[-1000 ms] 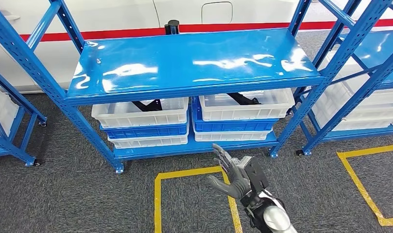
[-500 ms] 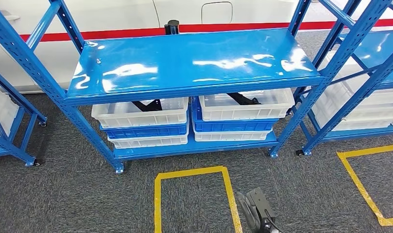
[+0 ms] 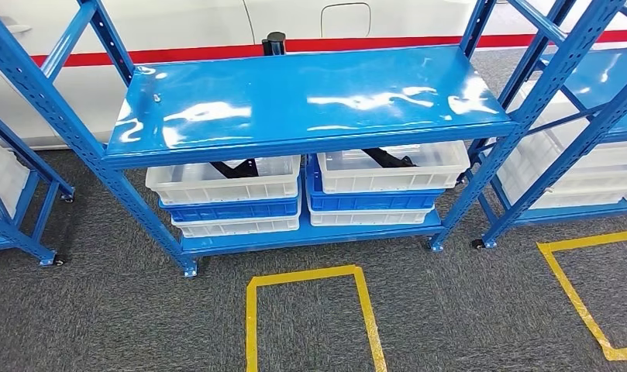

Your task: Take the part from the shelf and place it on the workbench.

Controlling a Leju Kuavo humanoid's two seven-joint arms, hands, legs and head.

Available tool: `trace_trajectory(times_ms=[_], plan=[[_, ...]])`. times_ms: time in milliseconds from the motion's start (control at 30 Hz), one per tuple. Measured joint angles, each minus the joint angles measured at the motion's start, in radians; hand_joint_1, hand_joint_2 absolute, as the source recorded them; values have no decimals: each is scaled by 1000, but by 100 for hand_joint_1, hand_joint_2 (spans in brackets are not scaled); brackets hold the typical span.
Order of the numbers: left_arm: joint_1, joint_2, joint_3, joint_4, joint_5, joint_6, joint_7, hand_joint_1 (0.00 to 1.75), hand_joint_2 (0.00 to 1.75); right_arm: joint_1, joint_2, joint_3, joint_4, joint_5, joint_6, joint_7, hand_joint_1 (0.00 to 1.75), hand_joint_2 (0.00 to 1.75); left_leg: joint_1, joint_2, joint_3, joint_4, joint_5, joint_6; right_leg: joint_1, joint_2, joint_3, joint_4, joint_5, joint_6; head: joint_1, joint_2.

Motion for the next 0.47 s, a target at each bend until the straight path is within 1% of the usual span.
trace_trajectory(times_ms=[200,467], plan=[[9,-1,46,-11,-48,-25,26,0,0,21,12,-41,88,20,-14,18,0,0,0,0,0,0,0,0,0,0,0,0,0,0,0,0],[10,-1,57,-15,-51,-27,26,0,0,23,16,-53,111,21,-14,19,0,0,0,0,1,0,0,0,0,0,1,0,0,0,0,0]])
